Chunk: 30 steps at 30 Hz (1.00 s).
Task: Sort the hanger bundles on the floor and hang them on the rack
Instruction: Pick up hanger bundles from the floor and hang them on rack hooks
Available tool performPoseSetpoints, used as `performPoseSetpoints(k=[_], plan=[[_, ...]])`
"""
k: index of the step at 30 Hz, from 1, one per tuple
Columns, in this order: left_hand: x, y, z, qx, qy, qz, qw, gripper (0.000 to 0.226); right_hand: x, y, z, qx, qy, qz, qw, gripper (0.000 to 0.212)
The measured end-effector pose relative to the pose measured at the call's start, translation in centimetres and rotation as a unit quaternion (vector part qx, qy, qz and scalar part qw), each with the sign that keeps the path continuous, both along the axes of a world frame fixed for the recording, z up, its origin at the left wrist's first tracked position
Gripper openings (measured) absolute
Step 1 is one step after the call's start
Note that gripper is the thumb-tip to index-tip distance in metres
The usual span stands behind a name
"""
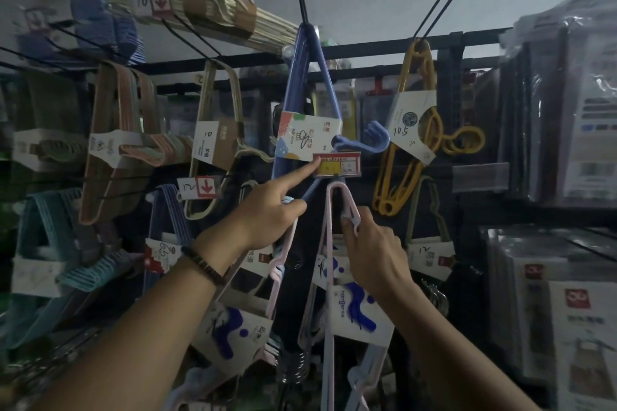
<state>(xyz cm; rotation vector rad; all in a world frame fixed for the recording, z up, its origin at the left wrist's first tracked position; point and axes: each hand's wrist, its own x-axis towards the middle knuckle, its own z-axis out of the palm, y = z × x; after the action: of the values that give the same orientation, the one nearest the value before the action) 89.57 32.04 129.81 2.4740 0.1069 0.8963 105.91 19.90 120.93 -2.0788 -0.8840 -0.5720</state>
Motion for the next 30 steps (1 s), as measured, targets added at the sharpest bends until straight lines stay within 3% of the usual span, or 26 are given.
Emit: performPoseSetpoints(k=[7,14,20,22,24,27,30], plan=[[1.0,-0.1,-0.2,-0.005,0.011,0.02,1.0,0.069,3.1,4.1,0.0,0.013,0.065,-0.015,0.998,0.025],[1.9,-0.1,-0.8,-0.034,-0.003,0.003,0.999,0.069,5.1,6.7,-0.9,0.007,0.039,-0.054,0.998,0.044],[2.0,-0.3,-1.4,-0.048,-0.008,0.005,0.999,0.07,5.1,6.1,-1.2,-0.008,0.137,-0.011,0.991,0.041],[2.0,-0.3,-1.6,-0.05,-0.012,0.002,0.999,0.07,3.8,5.2,-0.9,0.014,0.122,-0.025,0.992,0.038],[2.2,-0.3,-1.6,-0.054,-0.021,0.0,0.998,0.07,2.0,3.7,-1.1,0.053,0.047,-0.044,0.997,0.03],[2.4,-0.4,-1.7,-0.068,-0.041,-0.005,0.997,0.07,-2.3,0.8,-2.3,0.164,-0.017,0.114,0.98,0.021],[2.4,-0.9,-2.1,-0.072,-0.063,-0.002,0.995,0.07,-6.5,-0.7,-4.1,0.151,0.034,0.278,0.948,0.018]])
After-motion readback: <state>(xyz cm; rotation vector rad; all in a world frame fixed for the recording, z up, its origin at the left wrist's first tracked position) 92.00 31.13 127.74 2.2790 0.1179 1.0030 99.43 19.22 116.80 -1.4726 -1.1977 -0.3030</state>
